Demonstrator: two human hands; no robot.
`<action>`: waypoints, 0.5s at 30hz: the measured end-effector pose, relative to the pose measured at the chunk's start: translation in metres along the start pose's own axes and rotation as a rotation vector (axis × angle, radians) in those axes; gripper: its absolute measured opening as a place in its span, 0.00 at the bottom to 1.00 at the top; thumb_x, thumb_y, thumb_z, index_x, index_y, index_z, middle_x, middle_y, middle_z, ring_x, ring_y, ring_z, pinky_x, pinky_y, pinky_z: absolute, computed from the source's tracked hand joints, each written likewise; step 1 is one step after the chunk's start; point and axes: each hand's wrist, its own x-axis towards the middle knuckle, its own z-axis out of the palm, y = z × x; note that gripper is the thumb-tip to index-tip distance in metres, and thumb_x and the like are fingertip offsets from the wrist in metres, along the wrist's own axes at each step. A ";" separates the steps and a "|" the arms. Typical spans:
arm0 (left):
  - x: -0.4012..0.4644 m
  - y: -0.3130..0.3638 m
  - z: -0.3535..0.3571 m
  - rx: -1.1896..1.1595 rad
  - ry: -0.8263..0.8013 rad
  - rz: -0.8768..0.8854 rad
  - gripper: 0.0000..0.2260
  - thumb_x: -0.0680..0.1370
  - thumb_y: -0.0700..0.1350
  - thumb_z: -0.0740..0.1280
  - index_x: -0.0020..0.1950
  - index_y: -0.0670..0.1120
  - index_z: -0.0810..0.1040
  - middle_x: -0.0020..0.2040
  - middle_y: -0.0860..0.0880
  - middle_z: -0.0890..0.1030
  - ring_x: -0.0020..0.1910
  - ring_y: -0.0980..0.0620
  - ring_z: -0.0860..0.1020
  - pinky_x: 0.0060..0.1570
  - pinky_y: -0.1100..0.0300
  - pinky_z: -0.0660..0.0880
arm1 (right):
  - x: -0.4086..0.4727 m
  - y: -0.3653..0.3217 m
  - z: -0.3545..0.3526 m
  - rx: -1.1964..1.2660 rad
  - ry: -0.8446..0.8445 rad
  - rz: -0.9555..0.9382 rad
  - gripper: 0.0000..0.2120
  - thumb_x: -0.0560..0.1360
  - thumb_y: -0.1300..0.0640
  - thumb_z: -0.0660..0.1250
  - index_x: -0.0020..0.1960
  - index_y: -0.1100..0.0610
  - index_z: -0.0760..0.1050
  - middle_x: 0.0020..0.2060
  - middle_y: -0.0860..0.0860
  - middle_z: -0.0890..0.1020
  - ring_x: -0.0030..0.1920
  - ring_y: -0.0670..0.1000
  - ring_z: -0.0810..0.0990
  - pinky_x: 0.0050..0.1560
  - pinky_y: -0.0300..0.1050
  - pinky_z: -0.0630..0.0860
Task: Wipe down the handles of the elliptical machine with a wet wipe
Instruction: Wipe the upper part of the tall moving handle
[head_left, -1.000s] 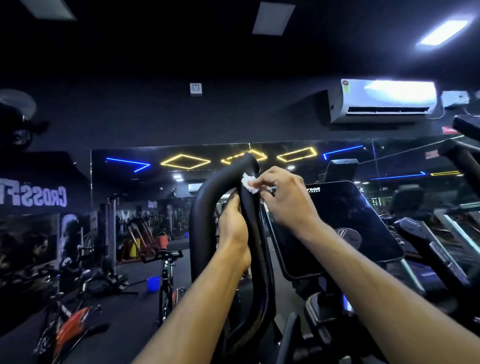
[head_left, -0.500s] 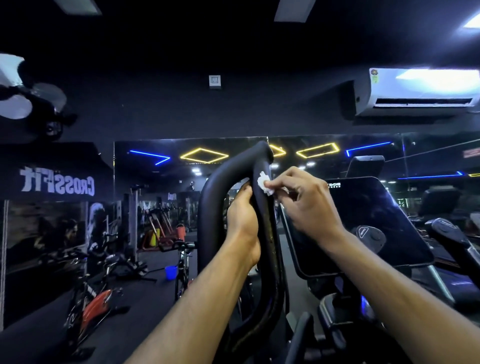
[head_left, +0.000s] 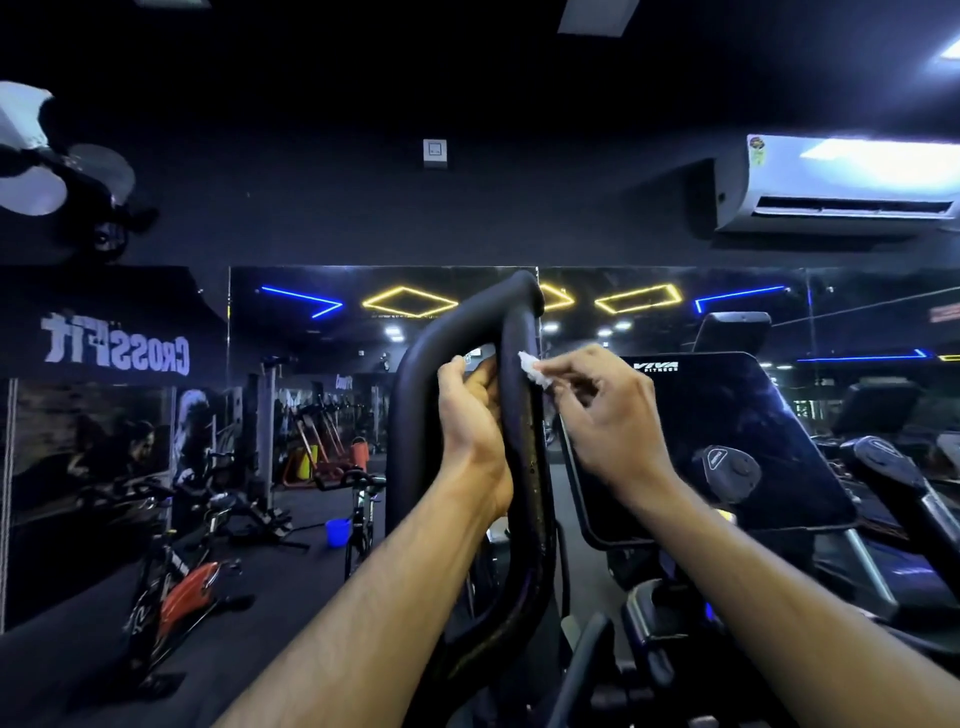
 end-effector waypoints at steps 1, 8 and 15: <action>0.000 0.000 0.000 0.004 -0.005 0.003 0.31 0.85 0.61 0.47 0.64 0.44 0.83 0.60 0.38 0.85 0.55 0.43 0.82 0.53 0.50 0.77 | 0.006 0.000 0.004 0.033 0.032 0.058 0.10 0.76 0.67 0.71 0.54 0.56 0.84 0.45 0.46 0.82 0.45 0.41 0.81 0.47 0.37 0.79; 0.004 -0.004 -0.003 -0.013 -0.026 -0.020 0.30 0.84 0.61 0.48 0.58 0.42 0.82 0.51 0.40 0.83 0.51 0.43 0.79 0.50 0.50 0.74 | -0.015 -0.002 0.003 -0.069 -0.015 -0.211 0.10 0.76 0.70 0.71 0.55 0.62 0.84 0.45 0.51 0.79 0.44 0.50 0.79 0.43 0.45 0.79; 0.008 -0.006 -0.005 0.029 -0.017 -0.006 0.31 0.85 0.61 0.48 0.63 0.44 0.84 0.59 0.40 0.86 0.59 0.39 0.82 0.59 0.47 0.75 | 0.014 -0.006 0.012 -0.040 0.069 -0.070 0.09 0.76 0.67 0.70 0.54 0.59 0.84 0.42 0.50 0.80 0.41 0.48 0.78 0.43 0.42 0.77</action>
